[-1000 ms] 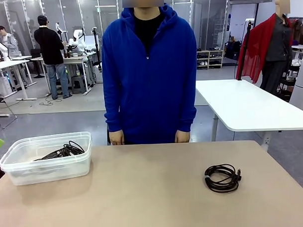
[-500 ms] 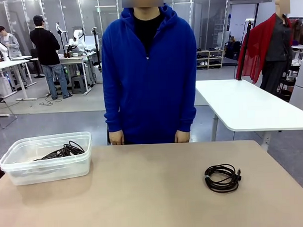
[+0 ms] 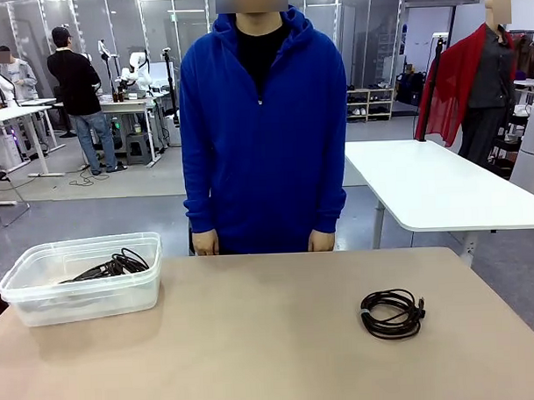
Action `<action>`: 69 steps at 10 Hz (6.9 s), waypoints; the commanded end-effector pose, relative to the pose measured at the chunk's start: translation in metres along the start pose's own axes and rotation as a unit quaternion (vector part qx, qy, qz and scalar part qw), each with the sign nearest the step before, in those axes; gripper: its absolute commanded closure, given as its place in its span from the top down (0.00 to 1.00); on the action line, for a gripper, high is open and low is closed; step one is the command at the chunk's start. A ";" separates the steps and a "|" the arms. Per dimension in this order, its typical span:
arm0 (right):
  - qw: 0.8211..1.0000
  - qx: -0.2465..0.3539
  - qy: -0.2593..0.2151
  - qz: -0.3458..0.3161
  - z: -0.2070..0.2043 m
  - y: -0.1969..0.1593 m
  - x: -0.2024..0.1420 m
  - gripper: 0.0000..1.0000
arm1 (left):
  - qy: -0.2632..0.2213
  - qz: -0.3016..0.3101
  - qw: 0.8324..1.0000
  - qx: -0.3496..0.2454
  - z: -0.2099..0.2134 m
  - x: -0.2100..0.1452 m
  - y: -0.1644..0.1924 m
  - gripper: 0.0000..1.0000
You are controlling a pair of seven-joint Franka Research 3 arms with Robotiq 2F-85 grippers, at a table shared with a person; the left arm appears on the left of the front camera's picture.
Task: Organize and store the cables.
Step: Place the USB Extension Cable into the Organizing box.
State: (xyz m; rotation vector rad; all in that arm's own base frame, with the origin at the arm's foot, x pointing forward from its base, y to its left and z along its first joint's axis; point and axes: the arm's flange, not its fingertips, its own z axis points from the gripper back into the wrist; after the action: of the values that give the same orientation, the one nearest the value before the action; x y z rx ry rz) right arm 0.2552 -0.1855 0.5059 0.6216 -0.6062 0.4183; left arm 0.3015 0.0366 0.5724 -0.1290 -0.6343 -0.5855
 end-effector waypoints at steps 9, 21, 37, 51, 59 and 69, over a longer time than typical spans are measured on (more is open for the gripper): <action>0.984 -0.100 0.138 -0.058 -0.148 0.054 0.113 1.00 | 0.000 -0.001 1.000 0.006 0.002 0.001 0.000 1.00; 0.944 -0.261 0.187 -0.079 -0.366 0.080 0.128 1.00 | 0.000 -0.001 1.000 0.006 0.002 0.001 0.000 1.00; 0.925 -0.257 0.226 -0.165 -0.467 0.034 0.135 1.00 | 0.000 -0.001 1.000 0.006 0.002 0.001 0.000 1.00; 0.918 -0.277 0.247 -0.143 -0.443 0.046 0.144 0.00 | 0.000 -0.001 1.000 0.006 0.002 0.001 0.000 1.00; 0.914 -0.287 0.266 -0.102 -0.355 0.110 0.188 0.00 | 0.000 -0.001 1.000 0.006 0.002 0.001 0.000 1.00; 0.930 -0.228 0.286 -0.031 -0.417 0.229 0.209 0.00 | 0.000 -0.001 1.000 0.006 0.002 0.001 0.000 1.00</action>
State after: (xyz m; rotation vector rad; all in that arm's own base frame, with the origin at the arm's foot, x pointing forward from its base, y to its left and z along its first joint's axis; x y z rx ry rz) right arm 0.4477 0.2797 0.4601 0.0471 -0.1262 0.3648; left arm 0.3012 0.0364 0.5732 -0.1288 -0.6365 -0.5870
